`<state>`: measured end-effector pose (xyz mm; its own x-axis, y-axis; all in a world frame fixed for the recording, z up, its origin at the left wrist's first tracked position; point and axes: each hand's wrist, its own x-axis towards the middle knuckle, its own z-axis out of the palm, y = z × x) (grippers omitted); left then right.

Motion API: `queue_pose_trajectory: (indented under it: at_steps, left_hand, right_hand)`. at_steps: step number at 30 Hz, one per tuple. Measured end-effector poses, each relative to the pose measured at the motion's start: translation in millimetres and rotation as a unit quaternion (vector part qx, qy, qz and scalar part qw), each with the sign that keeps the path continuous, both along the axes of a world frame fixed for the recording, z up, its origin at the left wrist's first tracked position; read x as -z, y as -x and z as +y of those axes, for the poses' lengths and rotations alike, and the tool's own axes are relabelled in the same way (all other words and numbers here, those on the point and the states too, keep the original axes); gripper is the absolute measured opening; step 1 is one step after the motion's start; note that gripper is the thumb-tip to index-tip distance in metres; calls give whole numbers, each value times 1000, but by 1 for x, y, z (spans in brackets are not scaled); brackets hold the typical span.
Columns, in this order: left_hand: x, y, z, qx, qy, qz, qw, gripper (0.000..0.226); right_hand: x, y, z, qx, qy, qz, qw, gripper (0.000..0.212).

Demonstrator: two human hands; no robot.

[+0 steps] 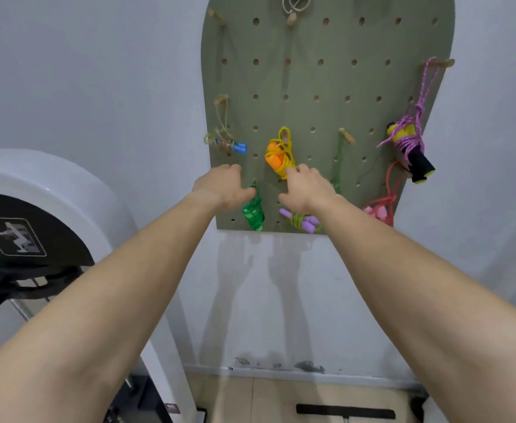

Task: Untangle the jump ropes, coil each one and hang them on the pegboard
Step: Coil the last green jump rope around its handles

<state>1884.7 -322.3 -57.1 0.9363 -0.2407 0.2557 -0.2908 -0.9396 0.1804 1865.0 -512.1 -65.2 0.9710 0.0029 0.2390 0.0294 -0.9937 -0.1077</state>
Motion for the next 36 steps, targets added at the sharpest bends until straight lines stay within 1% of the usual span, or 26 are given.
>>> queue_pose_trajectory:
  at_steps: [5, 9, 14, 20, 24, 26, 29, 33, 36]
  left_hand:
    - [106, 6, -19, 1, -44, 25, 999, 60]
    - [209, 7, -31, 0, -65, 51, 997, 63]
    - [359, 10, -42, 0, -90, 86, 992, 62]
    - [546, 19, -48, 6, -85, 136, 987, 62]
    - [651, 38, -49, 5, -94, 163, 982, 60]
    - [692, 50, -49, 5, -99, 165, 981, 59]
    - [735, 74, -47, -1, -90, 166, 982, 58]
    - [768, 133, -35, 3, -36, 178, 983, 58]
    - [789, 185, -29, 19, -35, 191, 981, 56]
  right_hand:
    - [102, 7, -18, 2, 5, 38, 999, 57]
    - [202, 9, -29, 13, 4, 61, 998, 56]
    - [348, 13, -37, 10, 1, 98, 995, 57]
    - [536, 22, -39, 2, 8, 146, 989, 56]
    - [645, 43, -40, -4, 13, 172, 985, 55]
    - [689, 57, -41, -2, 14, 180, 983, 54]
    - [735, 85, -40, 3, 5, 189, 982, 54]
    - [769, 149, -39, 12, -24, 192, 981, 52]
    - [791, 199, -32, 4, -15, 214, 977, 60]
